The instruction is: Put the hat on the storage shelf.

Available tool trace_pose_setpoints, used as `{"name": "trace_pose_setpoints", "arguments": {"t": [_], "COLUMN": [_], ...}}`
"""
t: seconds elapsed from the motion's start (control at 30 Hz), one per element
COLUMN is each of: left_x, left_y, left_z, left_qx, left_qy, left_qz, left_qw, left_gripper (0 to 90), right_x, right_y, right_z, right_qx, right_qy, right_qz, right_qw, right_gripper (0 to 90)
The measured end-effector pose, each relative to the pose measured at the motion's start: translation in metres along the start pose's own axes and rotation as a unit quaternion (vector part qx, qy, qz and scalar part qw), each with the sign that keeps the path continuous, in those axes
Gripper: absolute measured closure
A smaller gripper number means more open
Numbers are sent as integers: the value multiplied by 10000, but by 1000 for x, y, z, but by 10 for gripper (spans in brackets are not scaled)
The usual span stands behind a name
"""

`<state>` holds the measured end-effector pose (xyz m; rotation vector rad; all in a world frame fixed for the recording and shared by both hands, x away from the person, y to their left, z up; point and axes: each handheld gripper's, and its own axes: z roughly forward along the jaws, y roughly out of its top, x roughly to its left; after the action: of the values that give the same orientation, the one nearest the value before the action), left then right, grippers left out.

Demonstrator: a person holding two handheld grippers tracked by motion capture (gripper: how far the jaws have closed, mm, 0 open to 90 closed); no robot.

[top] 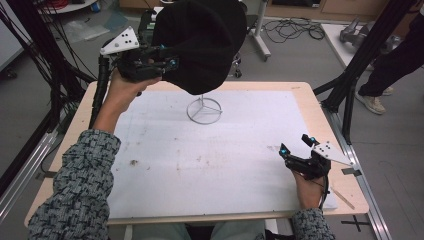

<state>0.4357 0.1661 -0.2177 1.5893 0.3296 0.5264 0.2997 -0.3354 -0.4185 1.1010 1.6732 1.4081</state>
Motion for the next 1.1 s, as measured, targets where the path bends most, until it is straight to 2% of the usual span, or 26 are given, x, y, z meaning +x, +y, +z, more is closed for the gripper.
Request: {"name": "trace_pose_setpoints", "arguments": {"t": [0.37,0.97,1.1], "left_x": [0,-3,-4], "left_y": [-11,-16,-16], "left_z": [-1,-6,-9], "left_qx": [65,117,133], "left_qy": [71,184,227], "left_qz": [-41,-56,1], "left_qw": [9999,9997,9997], "left_gripper": [513,409,400], "right_x": [1,1,1], "right_y": [0,0,0], "right_z": [1,1,2], "right_qx": [26,29,27], "right_qy": [-5,-14,-18], "right_qz": [25,-4,0], "right_qw": [10000,10000,10000], "right_gripper": [106,107,107]}}
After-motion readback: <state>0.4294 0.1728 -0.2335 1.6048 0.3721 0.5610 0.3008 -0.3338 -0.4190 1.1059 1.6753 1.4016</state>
